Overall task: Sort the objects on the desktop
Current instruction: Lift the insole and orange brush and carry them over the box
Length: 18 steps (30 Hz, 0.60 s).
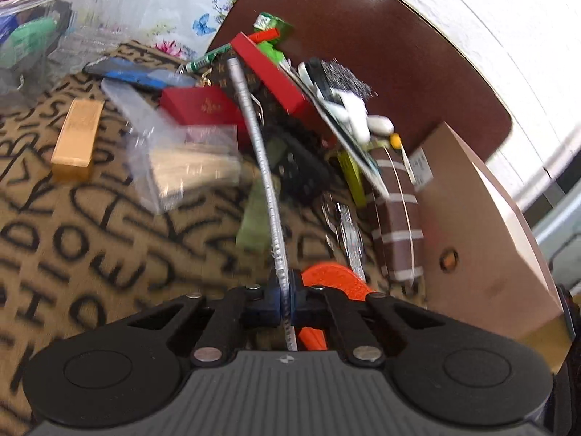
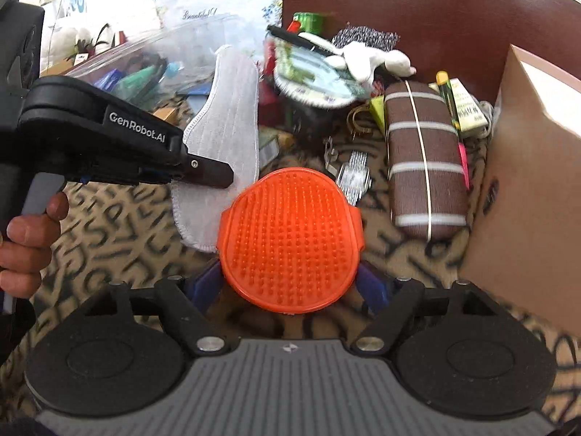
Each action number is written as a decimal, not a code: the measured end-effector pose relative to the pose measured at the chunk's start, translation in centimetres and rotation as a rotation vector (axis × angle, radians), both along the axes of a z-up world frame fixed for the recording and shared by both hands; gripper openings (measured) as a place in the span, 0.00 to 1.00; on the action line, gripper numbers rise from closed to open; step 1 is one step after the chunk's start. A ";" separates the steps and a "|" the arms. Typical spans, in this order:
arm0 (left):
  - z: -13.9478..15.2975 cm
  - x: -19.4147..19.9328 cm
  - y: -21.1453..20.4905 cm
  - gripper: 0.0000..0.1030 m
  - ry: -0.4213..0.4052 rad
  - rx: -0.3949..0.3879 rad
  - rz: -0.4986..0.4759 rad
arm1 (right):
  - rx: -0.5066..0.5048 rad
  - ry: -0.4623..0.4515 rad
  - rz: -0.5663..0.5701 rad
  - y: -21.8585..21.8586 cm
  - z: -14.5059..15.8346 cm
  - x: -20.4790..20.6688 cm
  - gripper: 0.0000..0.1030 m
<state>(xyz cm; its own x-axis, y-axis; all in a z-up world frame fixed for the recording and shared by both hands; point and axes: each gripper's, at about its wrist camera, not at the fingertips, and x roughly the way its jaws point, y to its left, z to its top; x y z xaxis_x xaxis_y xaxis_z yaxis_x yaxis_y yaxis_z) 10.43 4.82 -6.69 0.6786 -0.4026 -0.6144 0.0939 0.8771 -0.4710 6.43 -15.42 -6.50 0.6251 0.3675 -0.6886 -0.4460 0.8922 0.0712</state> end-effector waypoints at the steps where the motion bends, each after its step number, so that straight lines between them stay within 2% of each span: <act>1: 0.0 -0.8 0.0 0.01 0.001 0.000 -0.008 | 0.006 0.011 0.001 -0.3 0.0 -0.8 0.75; 10: -0.4 -7.9 0.8 0.02 0.039 -0.005 -0.076 | 0.012 0.072 -0.002 -3.1 0.0 -8.8 0.75; 14: -0.3 -9.3 0.9 0.06 0.038 0.017 -0.071 | -0.003 0.078 0.015 -3.9 0.0 -11.5 0.77; 15: -0.3 -9.2 0.8 0.14 0.041 0.033 -0.054 | -0.009 0.070 0.021 -3.9 0.1 -11.9 0.77; 16: -0.4 -8.9 0.7 0.27 0.049 0.051 -0.043 | -0.011 0.066 0.024 -3.9 0.1 -11.9 0.78; 18: -0.6 -8.2 0.7 0.40 0.062 0.057 -0.036 | -0.014 0.066 0.010 -3.9 0.1 -11.7 0.84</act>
